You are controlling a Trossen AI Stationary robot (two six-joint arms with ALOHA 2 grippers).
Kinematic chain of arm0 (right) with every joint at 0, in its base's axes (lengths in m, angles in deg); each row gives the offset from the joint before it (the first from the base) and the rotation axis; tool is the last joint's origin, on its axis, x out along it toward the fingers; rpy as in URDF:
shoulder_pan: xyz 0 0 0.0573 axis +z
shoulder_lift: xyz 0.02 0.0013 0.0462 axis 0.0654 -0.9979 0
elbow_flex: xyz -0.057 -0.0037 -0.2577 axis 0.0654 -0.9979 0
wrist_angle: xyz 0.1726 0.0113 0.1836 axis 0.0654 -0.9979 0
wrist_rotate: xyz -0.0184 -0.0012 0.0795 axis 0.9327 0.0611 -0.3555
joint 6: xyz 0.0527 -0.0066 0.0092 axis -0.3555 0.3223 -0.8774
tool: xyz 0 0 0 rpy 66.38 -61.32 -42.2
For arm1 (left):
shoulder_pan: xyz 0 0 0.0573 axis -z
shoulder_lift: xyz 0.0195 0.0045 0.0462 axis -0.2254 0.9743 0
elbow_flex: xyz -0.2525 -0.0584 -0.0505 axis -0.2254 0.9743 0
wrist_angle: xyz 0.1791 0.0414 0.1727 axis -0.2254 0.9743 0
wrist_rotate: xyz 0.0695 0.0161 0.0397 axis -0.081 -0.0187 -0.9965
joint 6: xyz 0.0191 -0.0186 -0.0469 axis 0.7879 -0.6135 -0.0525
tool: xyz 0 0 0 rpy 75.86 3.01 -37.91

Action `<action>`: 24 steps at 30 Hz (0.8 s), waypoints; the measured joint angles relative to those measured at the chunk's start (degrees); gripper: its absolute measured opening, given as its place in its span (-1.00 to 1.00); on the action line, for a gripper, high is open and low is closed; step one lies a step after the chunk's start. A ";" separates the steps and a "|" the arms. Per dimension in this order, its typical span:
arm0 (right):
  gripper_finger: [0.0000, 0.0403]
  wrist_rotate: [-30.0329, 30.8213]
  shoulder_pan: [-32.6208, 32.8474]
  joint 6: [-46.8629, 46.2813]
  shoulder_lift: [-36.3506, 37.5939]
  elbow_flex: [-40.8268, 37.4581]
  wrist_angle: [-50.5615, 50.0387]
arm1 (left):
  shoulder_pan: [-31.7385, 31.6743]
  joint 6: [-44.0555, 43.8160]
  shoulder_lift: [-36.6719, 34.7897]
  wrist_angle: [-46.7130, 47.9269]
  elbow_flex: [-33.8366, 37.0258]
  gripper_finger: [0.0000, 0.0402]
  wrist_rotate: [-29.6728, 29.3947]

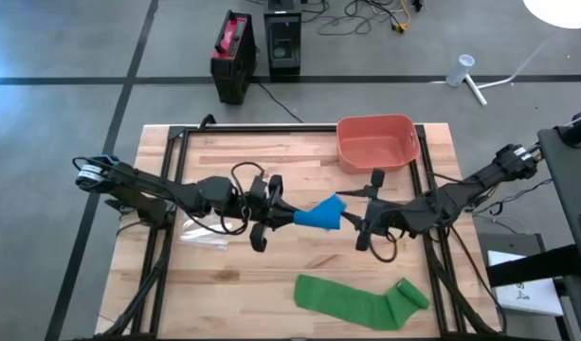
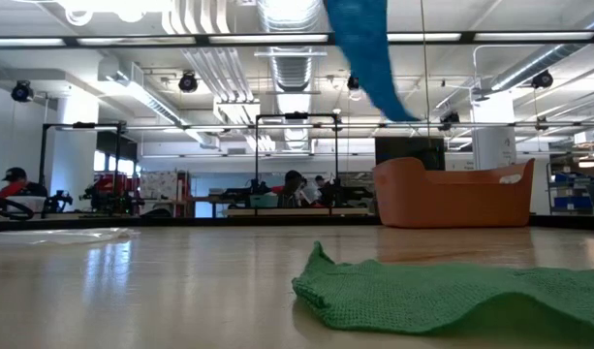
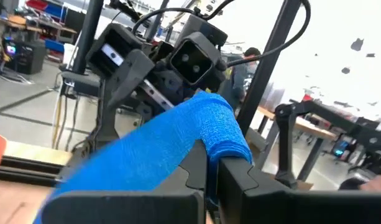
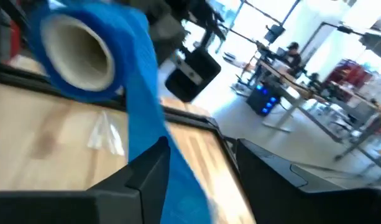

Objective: Roll bandage
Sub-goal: Roll the blue bandage

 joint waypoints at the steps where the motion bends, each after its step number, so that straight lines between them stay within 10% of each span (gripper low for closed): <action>1: -0.09 -1.58 0.21 -0.01 0.37 0.00 0.04 | 0.02 -0.63 0.00 -0.06 0.00 -0.99 -0.01; 6: -0.05 -14.01 0.46 -0.20 0.21 0.00 0.16 | 0.02 -5.13 0.00 0.04 0.04 -0.99 -0.04; 15: -0.18 -6.65 -0.78 3.55 -3.18 0.00 5.82 | 0.84 -8.11 0.00 0.19 0.22 -0.99 -0.32; 24: -0.91 -4.85 -0.94 12.95 -3.61 0.00 7.71 | 1.71 -10.68 0.22 0.65 0.24 -0.99 -0.30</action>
